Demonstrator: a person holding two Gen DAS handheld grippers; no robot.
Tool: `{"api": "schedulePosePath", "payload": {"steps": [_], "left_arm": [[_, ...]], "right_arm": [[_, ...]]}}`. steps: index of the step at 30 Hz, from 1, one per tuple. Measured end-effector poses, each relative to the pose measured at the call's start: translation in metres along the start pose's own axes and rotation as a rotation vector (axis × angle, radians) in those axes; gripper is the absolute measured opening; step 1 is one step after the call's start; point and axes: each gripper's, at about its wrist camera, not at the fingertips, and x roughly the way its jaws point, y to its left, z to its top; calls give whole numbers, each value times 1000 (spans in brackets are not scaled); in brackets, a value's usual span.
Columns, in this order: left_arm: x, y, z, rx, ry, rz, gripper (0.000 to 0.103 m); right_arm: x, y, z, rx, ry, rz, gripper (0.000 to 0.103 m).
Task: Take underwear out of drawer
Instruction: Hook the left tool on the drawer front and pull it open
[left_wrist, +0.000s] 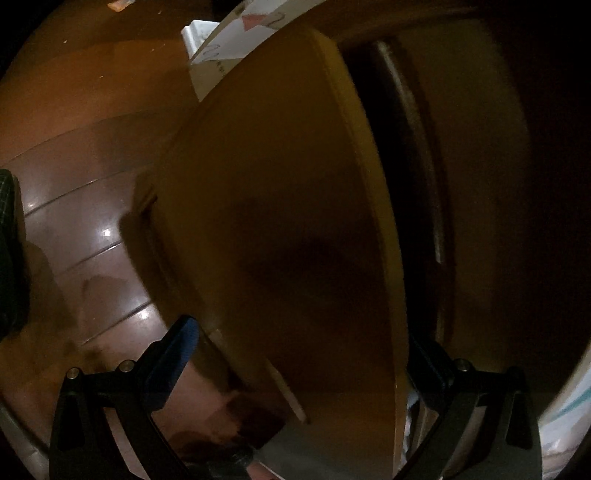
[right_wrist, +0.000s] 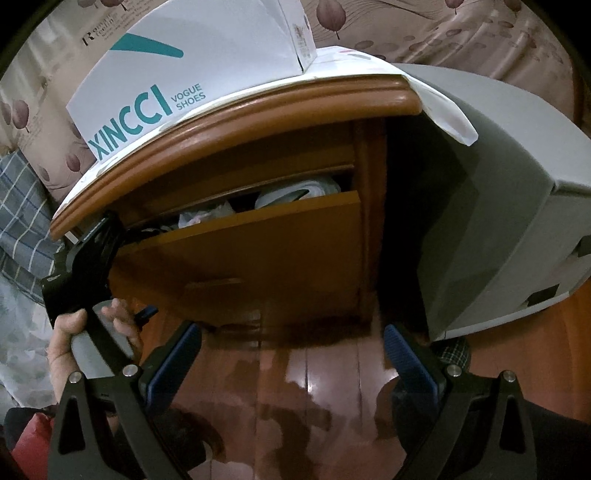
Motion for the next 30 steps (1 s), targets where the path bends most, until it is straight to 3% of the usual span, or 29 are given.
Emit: {"api": "schedulePosePath", "payload": {"steps": [9,12,15,30], "left_arm": [[1,4,-1,-30,-2,-22,103],[-1,2,-2,-11,-4,28,103],[-2,13,-5,-61,20,6,103],[-35,42,-19,39,35,78,103]], "right_arm": [[1,1,-2,-3,1,2,101],[1,0,-2,-5,-9,-10,101],[1,-3,-1,1,-19,-23,101],[-13,-21,8,2,-103,-77,101]]}}
